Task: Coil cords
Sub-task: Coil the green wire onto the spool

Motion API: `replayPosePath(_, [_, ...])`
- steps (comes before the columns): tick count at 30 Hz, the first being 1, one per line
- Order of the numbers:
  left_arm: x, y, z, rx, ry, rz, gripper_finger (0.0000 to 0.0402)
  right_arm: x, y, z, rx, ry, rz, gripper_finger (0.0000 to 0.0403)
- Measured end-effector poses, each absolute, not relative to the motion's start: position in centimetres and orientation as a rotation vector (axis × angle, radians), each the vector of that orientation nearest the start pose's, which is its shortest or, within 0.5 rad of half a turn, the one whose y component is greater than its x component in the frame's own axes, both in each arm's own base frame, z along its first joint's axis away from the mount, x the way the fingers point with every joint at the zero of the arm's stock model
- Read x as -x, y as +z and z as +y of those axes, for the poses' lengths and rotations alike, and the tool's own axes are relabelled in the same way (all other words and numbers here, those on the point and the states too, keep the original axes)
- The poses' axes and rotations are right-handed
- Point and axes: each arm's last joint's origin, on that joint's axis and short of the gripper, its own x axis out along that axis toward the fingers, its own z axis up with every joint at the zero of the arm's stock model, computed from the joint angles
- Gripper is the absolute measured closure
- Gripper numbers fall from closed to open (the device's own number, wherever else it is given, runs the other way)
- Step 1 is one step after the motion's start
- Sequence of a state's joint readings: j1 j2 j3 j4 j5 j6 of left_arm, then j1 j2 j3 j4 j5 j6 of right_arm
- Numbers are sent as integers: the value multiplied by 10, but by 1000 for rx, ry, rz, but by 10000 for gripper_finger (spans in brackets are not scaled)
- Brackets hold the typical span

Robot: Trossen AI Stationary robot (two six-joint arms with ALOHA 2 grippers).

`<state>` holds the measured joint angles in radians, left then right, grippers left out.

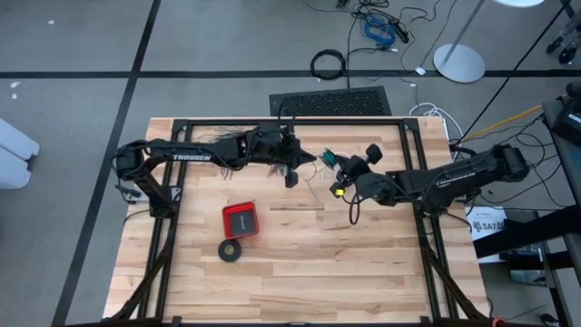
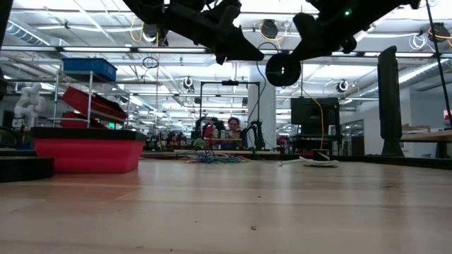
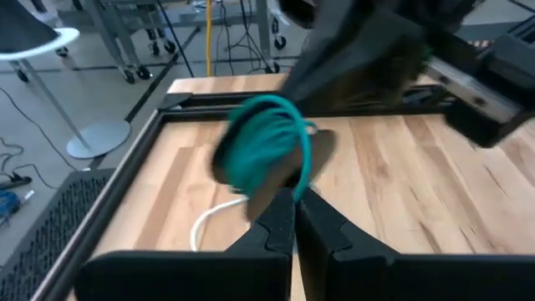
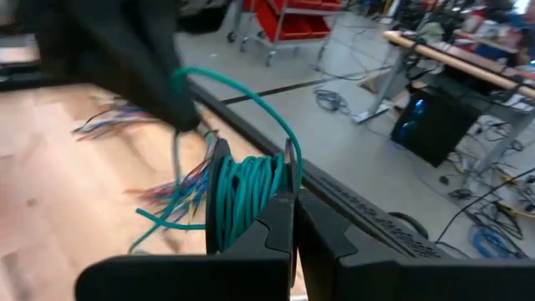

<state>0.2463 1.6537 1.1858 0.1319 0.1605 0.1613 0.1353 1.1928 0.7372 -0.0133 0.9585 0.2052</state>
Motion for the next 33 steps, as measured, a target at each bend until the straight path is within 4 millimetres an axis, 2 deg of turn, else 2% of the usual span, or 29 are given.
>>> replayPosePath(8, [-371,277,76,-73,49,345,396,-254,259,2,76,-954,259,403])
replayPosePath(15, [-373,276,67,-124,112,360,396,-255,262,2,90,-947,241,403])
replayPosePath(21, [-369,275,82,-118,169,374,396,-254,261,17,130,-891,258,403])
replayPosePath(33, [-360,271,112,-100,244,420,396,-247,259,37,264,-940,300,403])
